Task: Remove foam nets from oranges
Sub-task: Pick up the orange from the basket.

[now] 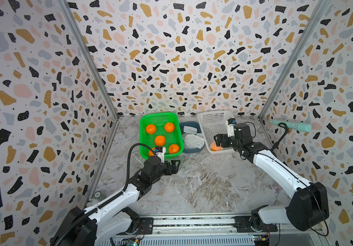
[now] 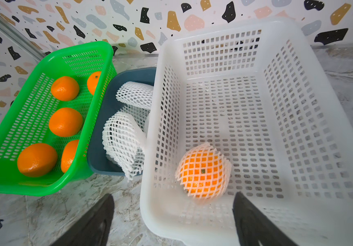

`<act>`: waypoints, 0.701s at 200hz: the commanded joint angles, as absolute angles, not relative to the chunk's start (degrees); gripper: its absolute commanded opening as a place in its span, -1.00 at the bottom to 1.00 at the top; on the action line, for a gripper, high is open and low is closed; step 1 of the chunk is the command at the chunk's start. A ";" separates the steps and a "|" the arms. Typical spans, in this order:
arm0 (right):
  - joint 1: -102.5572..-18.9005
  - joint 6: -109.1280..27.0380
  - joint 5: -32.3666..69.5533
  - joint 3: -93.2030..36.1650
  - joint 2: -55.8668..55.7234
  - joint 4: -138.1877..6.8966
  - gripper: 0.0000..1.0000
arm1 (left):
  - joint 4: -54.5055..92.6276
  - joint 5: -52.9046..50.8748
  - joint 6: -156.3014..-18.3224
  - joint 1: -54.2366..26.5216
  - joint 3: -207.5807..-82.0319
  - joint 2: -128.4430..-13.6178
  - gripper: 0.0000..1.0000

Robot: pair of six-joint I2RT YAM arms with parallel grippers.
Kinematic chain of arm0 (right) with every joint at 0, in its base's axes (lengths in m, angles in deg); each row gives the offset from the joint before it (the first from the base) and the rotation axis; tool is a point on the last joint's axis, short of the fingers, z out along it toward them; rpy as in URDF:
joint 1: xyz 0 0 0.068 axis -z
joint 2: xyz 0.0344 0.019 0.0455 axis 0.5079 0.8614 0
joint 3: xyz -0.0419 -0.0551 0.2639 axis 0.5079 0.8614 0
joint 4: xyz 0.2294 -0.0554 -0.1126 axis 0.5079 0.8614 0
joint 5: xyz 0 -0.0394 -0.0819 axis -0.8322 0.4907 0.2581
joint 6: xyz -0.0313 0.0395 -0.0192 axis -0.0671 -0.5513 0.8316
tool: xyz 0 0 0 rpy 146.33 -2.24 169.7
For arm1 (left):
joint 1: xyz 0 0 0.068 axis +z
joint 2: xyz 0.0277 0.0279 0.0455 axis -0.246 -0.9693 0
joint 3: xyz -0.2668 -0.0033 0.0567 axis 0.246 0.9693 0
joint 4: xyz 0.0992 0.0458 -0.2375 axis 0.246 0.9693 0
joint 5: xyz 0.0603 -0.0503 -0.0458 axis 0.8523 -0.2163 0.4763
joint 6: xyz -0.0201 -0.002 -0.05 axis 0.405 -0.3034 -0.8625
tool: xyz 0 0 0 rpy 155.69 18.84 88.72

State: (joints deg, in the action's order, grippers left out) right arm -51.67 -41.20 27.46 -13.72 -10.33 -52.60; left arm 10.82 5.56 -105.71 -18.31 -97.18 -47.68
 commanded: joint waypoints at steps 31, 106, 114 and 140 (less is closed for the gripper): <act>-50.75 -40.29 31.02 -17.25 -9.40 -49.82 0.78 | 6.20 5.06 -106.26 -19.07 -95.08 -47.63 0.81; -50.03 -41.62 32.02 -19.76 -5.67 -48.38 0.79 | 5.31 3.31 -105.14 -19.49 -97.19 -51.10 0.82; -49.90 -42.16 32.13 -19.88 -5.30 -48.62 0.80 | 4.82 3.30 -105.16 -19.60 -97.19 -51.16 0.82; -49.60 -43.60 32.17 -20.97 -3.69 -48.34 0.80 | 4.00 3.22 -105.12 -19.78 -97.01 -51.40 0.83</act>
